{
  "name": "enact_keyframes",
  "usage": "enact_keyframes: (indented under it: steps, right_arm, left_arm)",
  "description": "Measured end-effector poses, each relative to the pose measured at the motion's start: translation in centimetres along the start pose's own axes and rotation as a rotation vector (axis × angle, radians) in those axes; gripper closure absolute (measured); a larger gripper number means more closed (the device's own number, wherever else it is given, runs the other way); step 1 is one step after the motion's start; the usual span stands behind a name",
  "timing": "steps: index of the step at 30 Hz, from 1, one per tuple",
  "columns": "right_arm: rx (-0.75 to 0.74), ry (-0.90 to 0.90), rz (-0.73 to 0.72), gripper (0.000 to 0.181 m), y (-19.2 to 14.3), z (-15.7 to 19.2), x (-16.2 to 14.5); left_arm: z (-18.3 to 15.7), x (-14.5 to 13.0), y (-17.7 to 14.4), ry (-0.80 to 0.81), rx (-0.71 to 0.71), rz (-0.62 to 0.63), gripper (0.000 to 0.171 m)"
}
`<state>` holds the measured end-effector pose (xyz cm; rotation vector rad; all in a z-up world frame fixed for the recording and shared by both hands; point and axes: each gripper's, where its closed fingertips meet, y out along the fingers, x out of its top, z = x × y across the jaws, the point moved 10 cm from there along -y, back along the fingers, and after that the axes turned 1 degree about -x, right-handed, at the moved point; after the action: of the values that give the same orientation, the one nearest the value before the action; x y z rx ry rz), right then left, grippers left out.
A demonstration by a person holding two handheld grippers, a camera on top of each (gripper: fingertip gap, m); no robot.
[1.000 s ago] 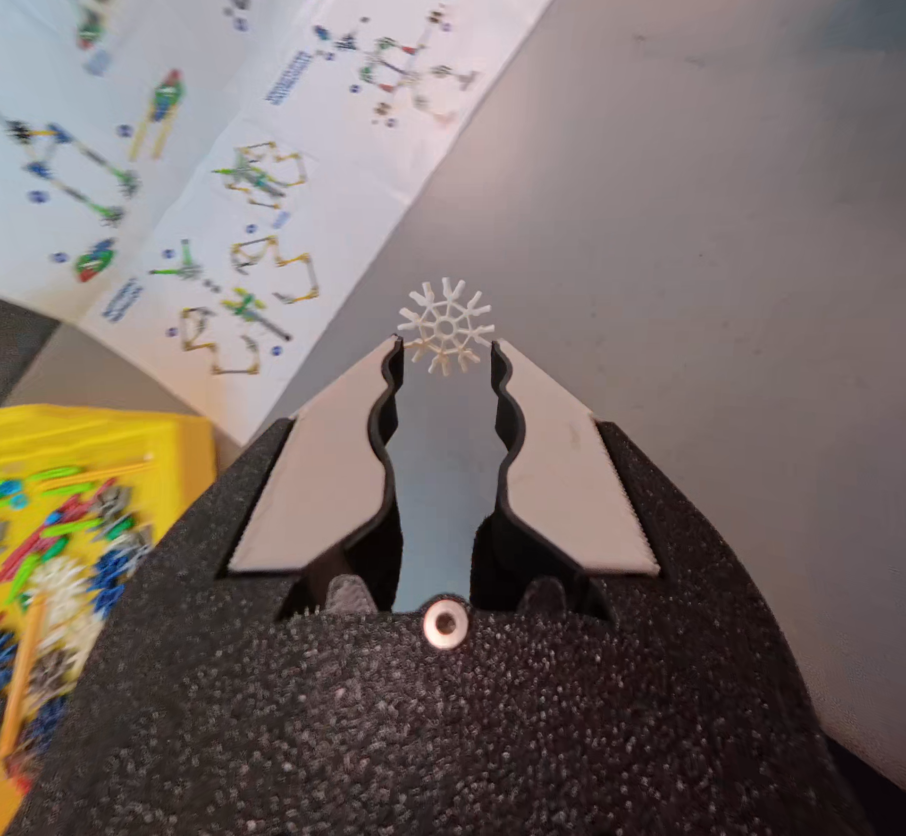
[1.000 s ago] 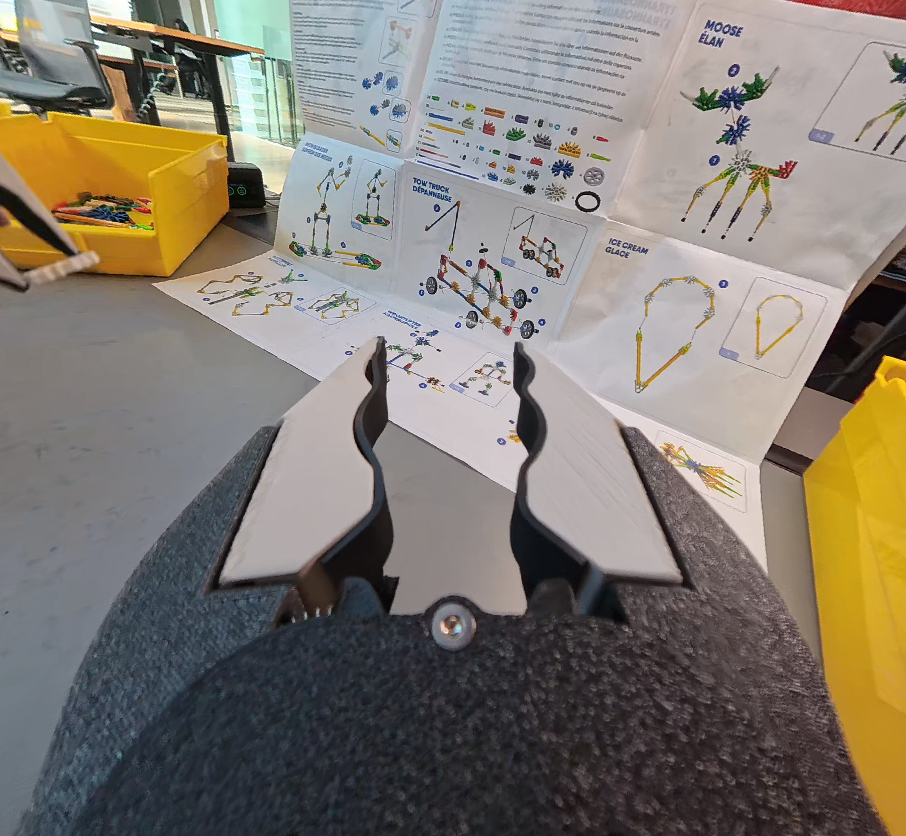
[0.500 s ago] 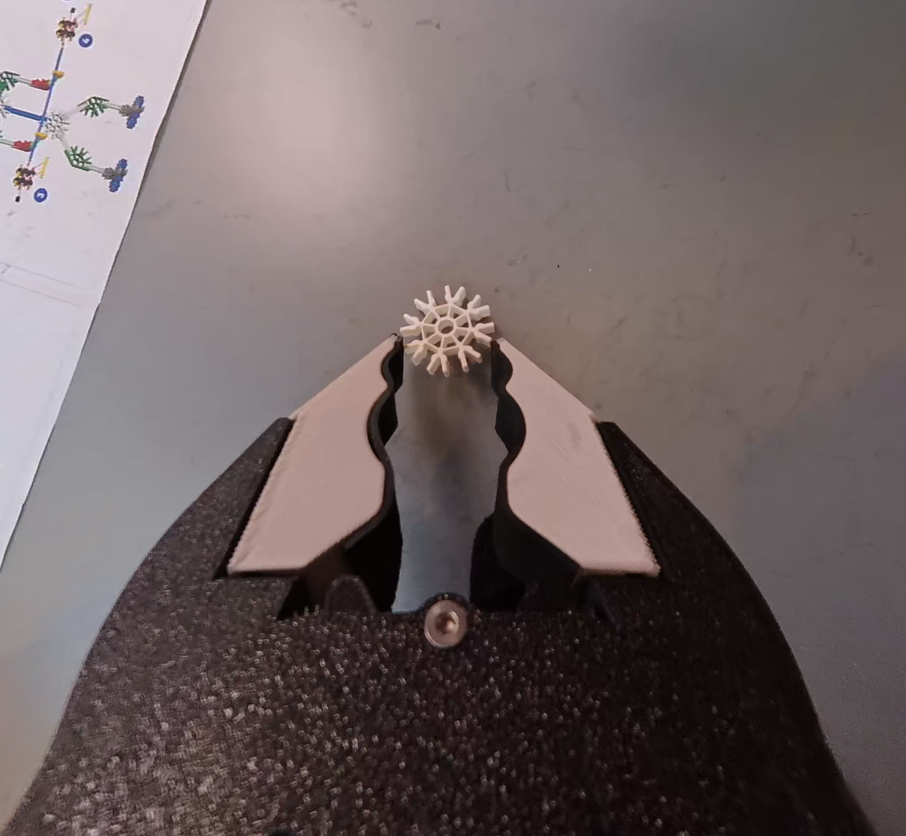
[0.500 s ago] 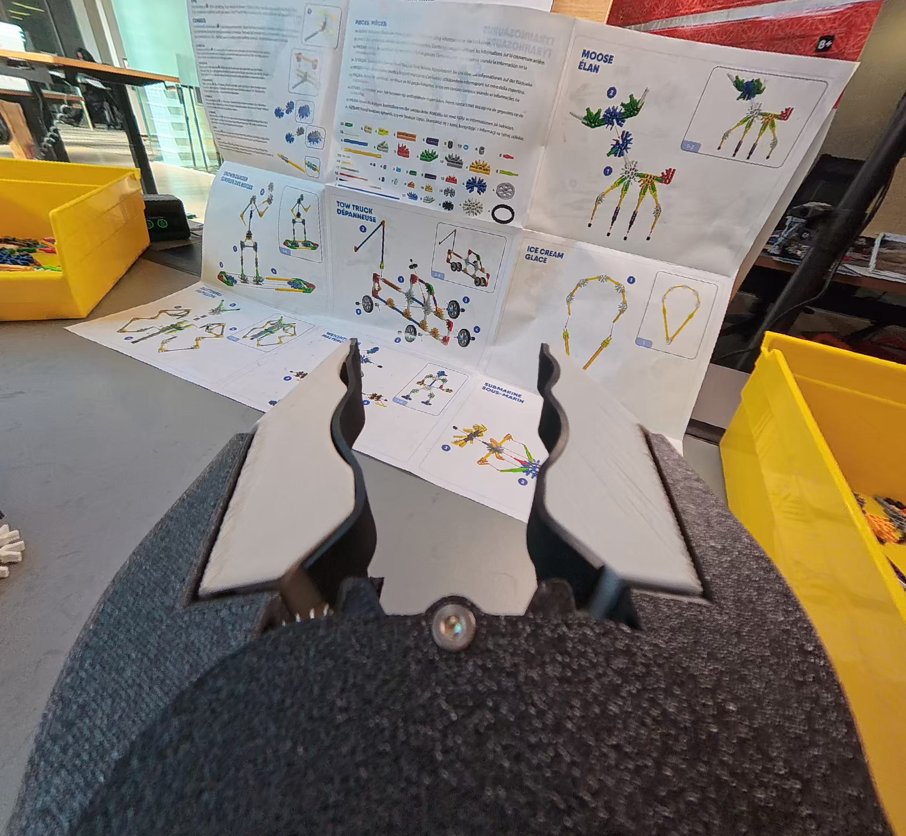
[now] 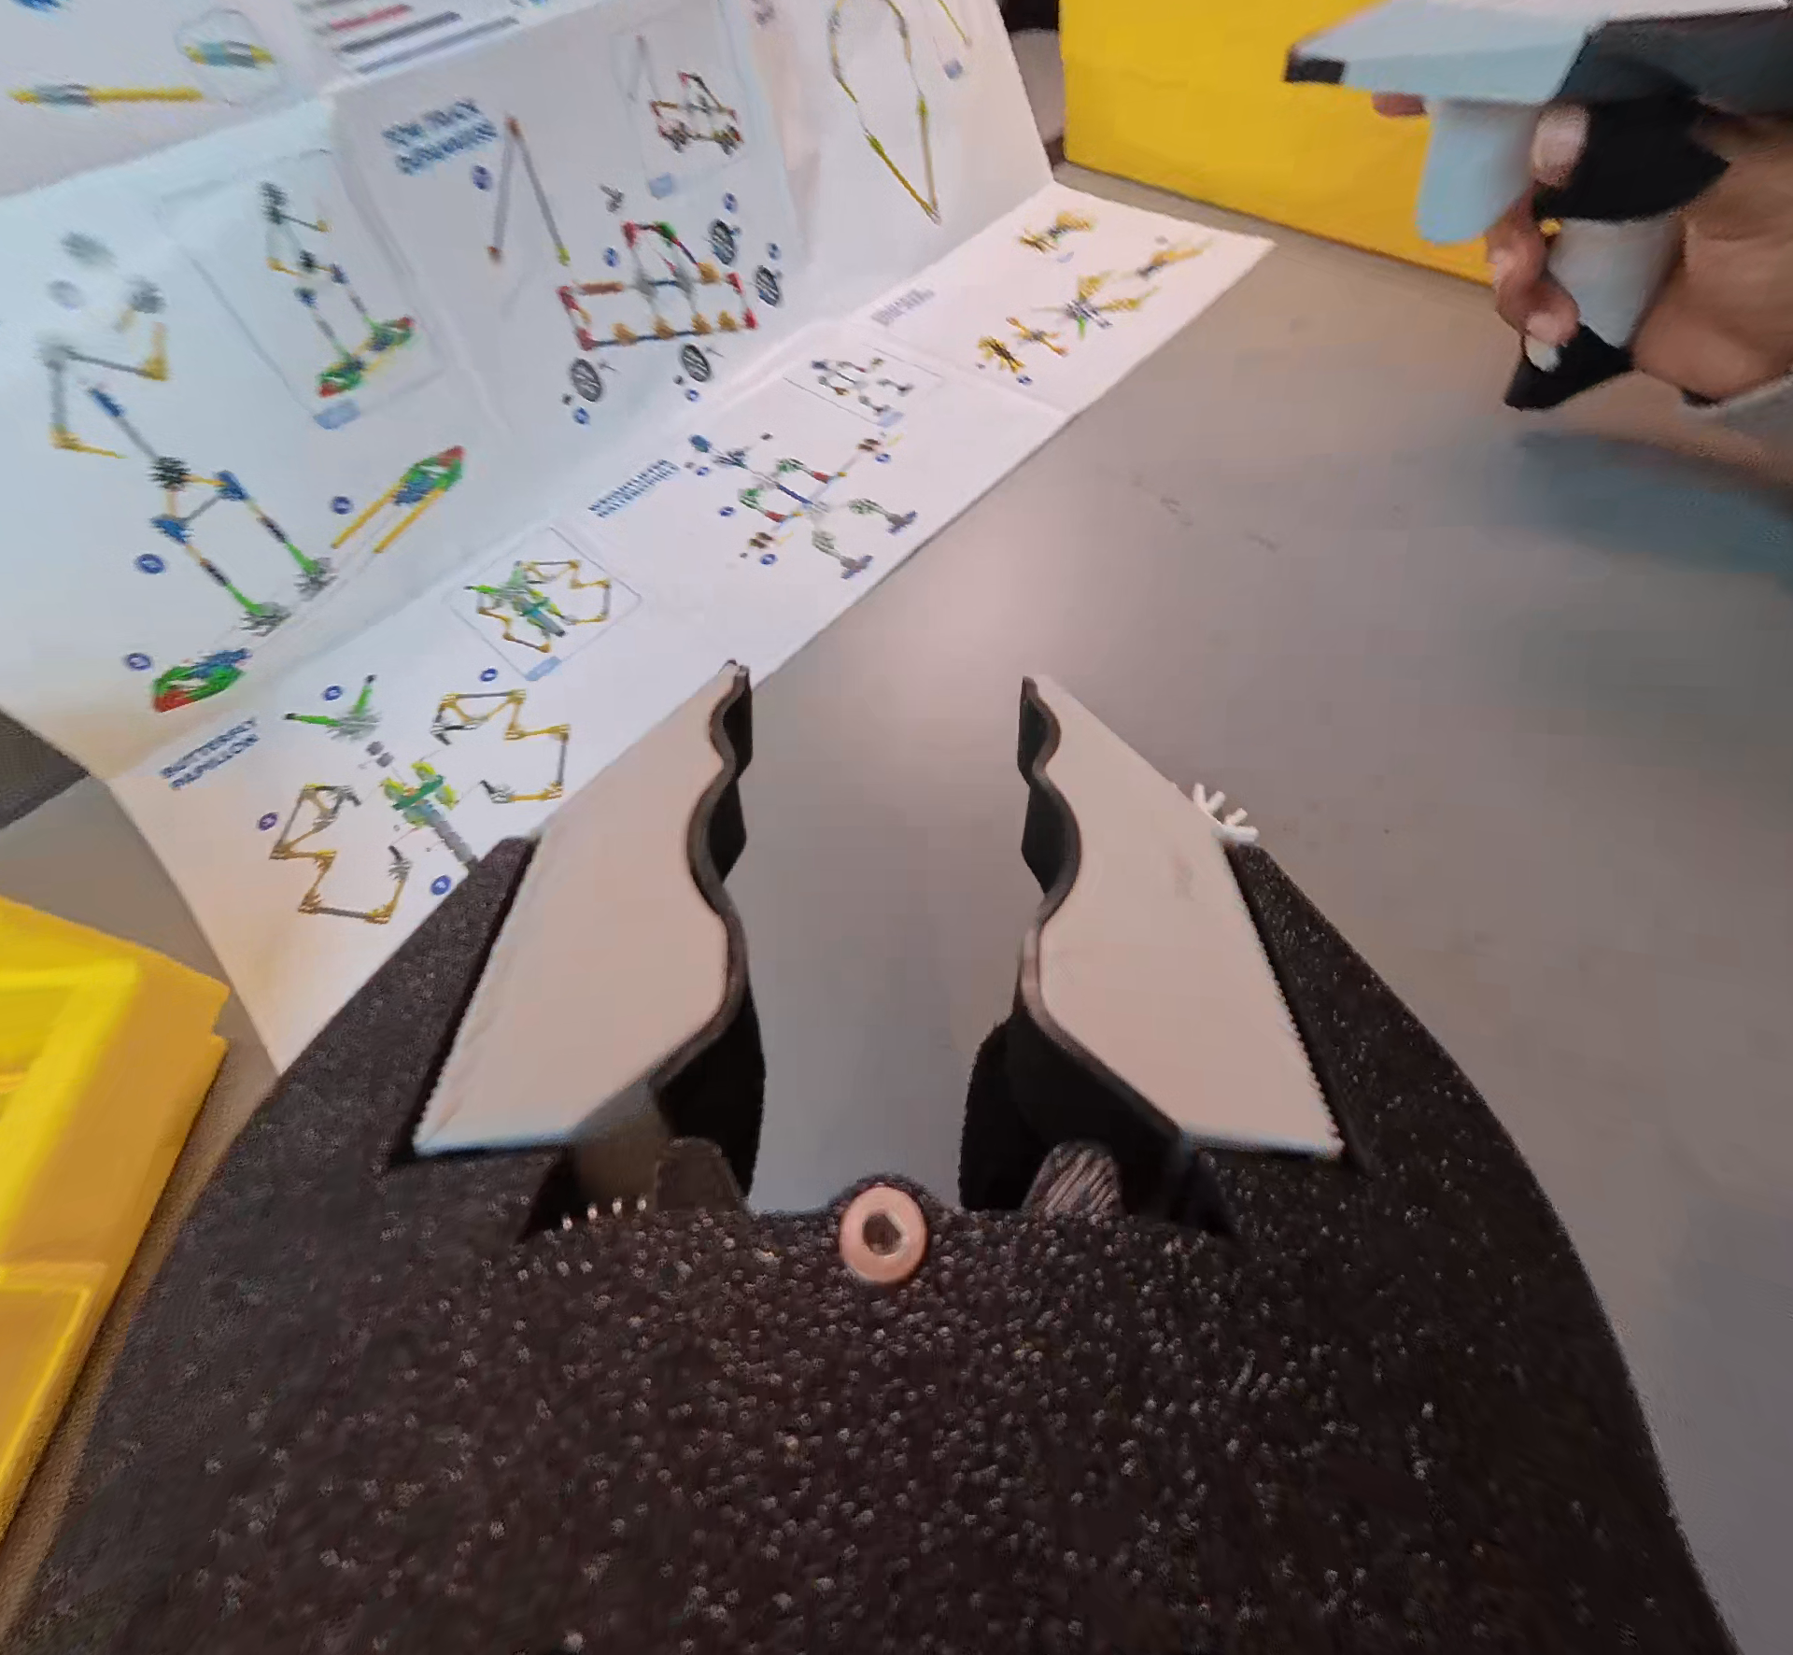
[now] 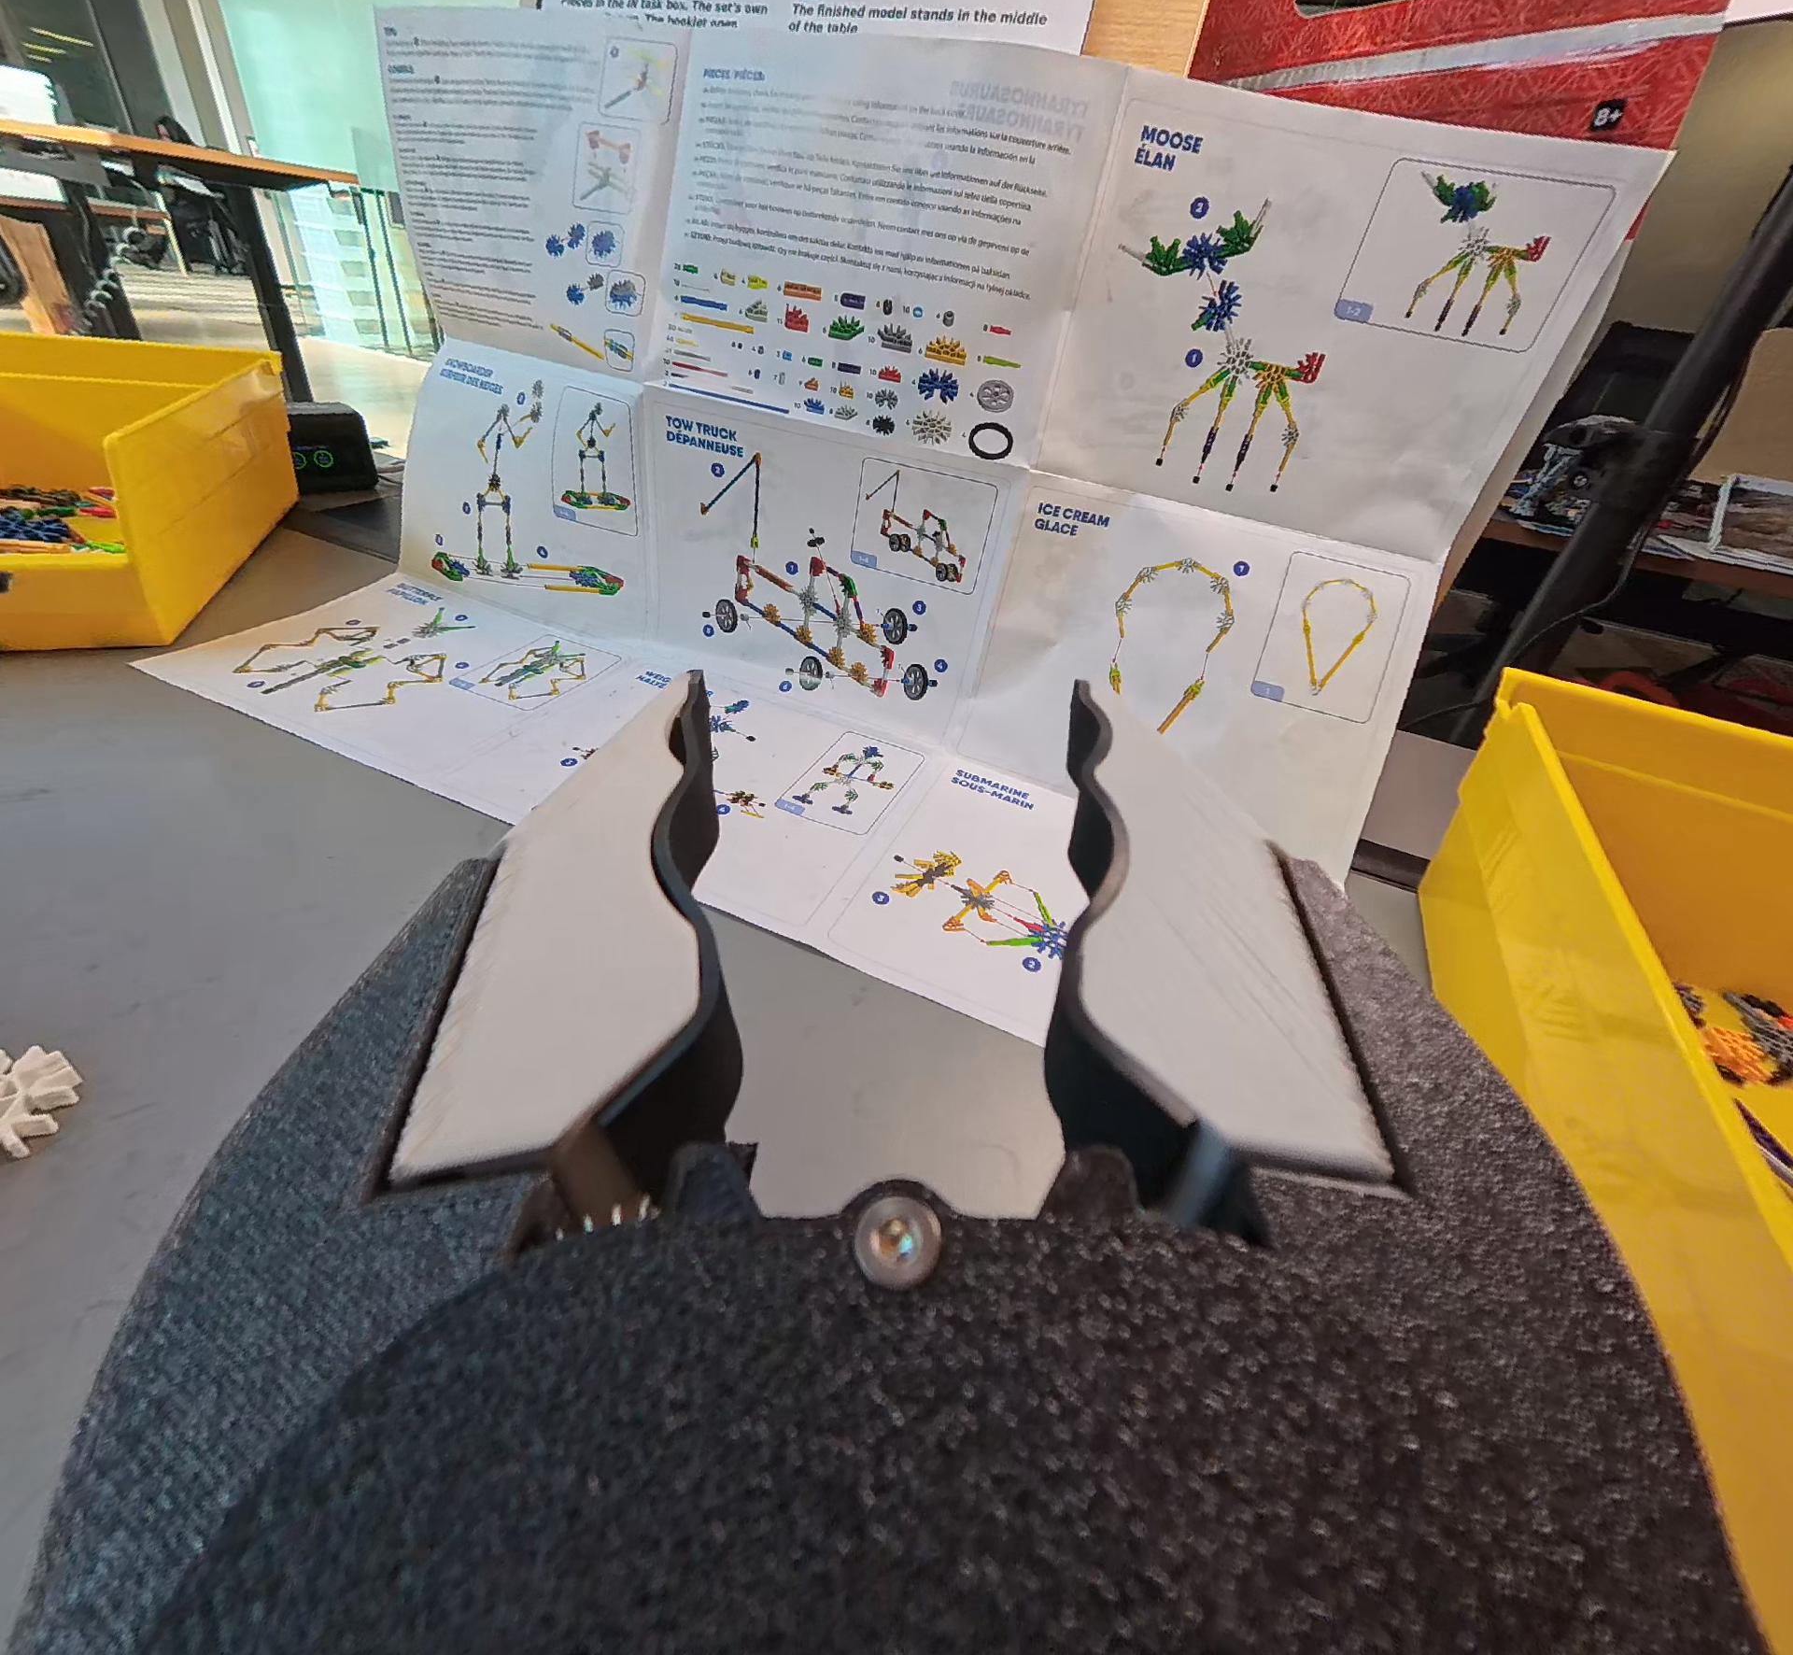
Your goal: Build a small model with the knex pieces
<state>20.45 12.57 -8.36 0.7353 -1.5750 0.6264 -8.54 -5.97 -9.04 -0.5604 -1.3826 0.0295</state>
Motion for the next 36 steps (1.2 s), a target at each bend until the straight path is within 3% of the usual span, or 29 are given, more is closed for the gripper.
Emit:
enact_keyframes:
  steps: [3,9,23,26,30,36]
  right_arm:
    - [-0.001,-0.002,-0.004,0.109,0.0,0.0,0.0]
    - [-0.001,-0.021,-0.008,0.111,0.0,0.0,0.0]
    - [0.010,-0.031,-0.001,0.118,0.5,0.0,-0.3]
    - [0.004,-0.040,-0.028,0.139,2.7,-1.1,1.1]
    - [-0.082,-0.135,-0.097,0.159,8.0,-3.9,4.4]
    - [-0.166,-0.046,-0.096,0.171,16.8,-9.0,5.5]
  left_arm:
    - [0.9,-1.0,-0.6,-0.089,0.089,-0.121,0.112]
    - [1.9,-1.6,-1.0,-0.123,0.161,-0.220,0.111]
    - [3.6,-2.8,-0.7,-0.165,0.183,-0.206,0.115]
    - [3.3,-2.8,-0.4,-0.148,0.177,-0.202,0.116]
    - [3.0,-2.9,0.1,-0.132,0.172,-0.186,0.118]
    - [3.1,-3.0,-0.1,-0.097,0.220,-0.188,0.119]
